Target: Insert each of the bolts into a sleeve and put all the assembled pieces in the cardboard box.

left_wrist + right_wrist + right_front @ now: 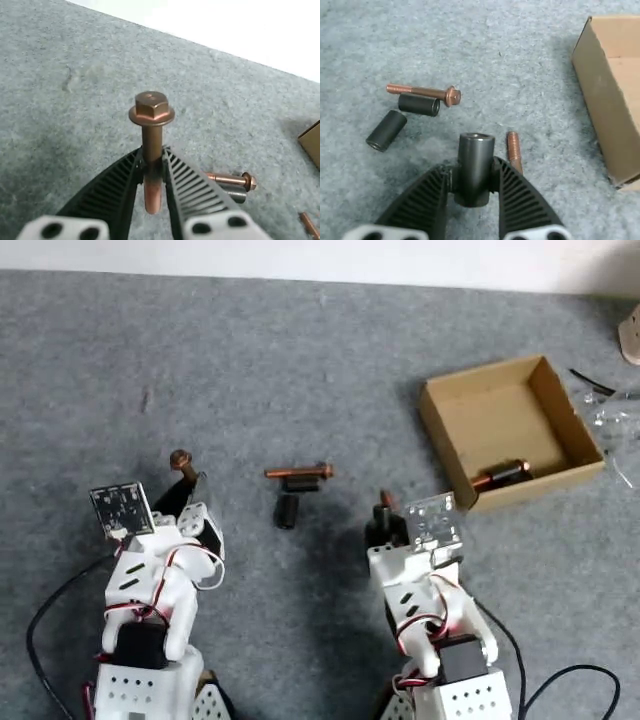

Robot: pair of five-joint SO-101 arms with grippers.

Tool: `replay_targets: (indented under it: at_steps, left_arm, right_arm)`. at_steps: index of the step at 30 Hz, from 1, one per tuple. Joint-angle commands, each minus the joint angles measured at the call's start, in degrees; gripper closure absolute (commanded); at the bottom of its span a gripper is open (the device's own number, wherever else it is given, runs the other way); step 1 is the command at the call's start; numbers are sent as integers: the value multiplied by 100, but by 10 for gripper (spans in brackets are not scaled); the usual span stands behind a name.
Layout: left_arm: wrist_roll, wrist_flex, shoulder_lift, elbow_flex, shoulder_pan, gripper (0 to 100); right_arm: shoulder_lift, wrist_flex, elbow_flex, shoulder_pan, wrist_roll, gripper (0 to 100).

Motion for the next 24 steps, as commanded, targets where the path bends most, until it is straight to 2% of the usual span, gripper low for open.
replay_targets:
  at_steps: [1,21,24]
  left_arm:
    - [-44,-185,-48,119,84,996]
    - [-26,-185,-48,119,119,996]
    - [-26,-185,-48,119,119,996]
  right_arm:
    - [-75,-215,646,31,53,992]
    - [-75,-215,646,4,53,992]
    - [-75,-708,655,-119,53,992]
